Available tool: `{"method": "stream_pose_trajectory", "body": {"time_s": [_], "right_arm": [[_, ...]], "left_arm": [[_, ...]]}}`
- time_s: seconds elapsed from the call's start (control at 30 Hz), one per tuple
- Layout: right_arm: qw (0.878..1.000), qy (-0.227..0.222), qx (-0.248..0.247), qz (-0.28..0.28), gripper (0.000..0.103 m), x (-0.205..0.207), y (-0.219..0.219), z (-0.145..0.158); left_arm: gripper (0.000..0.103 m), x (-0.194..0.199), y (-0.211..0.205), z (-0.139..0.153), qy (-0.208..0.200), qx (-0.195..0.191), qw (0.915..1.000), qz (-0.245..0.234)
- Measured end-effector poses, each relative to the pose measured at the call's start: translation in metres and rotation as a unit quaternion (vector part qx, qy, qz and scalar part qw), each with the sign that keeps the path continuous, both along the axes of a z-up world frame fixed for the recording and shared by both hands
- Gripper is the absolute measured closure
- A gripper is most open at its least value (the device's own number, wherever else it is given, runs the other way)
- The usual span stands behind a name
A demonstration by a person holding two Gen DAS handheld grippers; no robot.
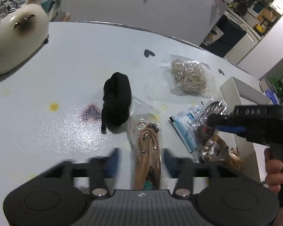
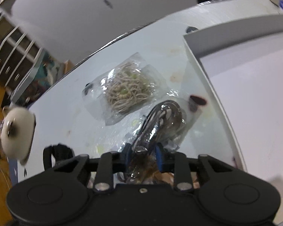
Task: Organize soft objects
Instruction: 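Grasp the tan cord bag with the left tool while the right tool grasps the black cable bag, then lift both clear bags and carry them toward the white tray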
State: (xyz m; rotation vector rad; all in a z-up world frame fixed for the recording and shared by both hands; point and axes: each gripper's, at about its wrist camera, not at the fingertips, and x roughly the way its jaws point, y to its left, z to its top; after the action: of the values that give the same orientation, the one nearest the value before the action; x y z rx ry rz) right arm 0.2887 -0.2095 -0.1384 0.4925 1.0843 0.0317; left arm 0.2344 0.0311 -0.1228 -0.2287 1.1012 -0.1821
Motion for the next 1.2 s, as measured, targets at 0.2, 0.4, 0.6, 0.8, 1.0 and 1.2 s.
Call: {"method": "stream_pose_trajectory", "body": {"time_s": [0.2, 0.4, 0.6, 0.8, 1.0, 1.2], "right_arm": [[0.999, -0.021, -0.008, 0.03, 0.078, -0.013, -0.003, 0.009], [0.996, -0.051, -0.024, 0.071, 0.078, -0.022, 0.002, 0.024], [0.978, -0.092, -0.06, 0.176, 0.078, -0.034, 0.012, 0.048], [0.947, -0.094, -0.059, 0.303, 0.078, -0.059, 0.017, 0.062], [0.902, -0.046, -0.06, 0.425, 0.078, -0.094, 0.034, 0.039], [0.896, -0.017, -0.095, 0.434, 0.056, -0.116, 0.044, 0.011]], "left_arm": [[0.034, -0.009, -0.03, -0.009, 0.002, 0.049, 0.9988, -0.006], [0.04, -0.015, -0.047, -0.02, -0.01, 0.086, 0.9962, -0.009], [0.064, -0.014, -0.036, -0.02, -0.017, 0.067, 0.9976, -0.002], [0.071, -0.024, -0.022, -0.017, -0.004, 0.028, 0.9995, -0.012], [0.071, -0.054, -0.013, -0.019, 0.015, 0.026, 0.9983, -0.051], [0.067, -0.074, -0.007, -0.019, 0.02, 0.039, 0.9982, -0.041]]}}
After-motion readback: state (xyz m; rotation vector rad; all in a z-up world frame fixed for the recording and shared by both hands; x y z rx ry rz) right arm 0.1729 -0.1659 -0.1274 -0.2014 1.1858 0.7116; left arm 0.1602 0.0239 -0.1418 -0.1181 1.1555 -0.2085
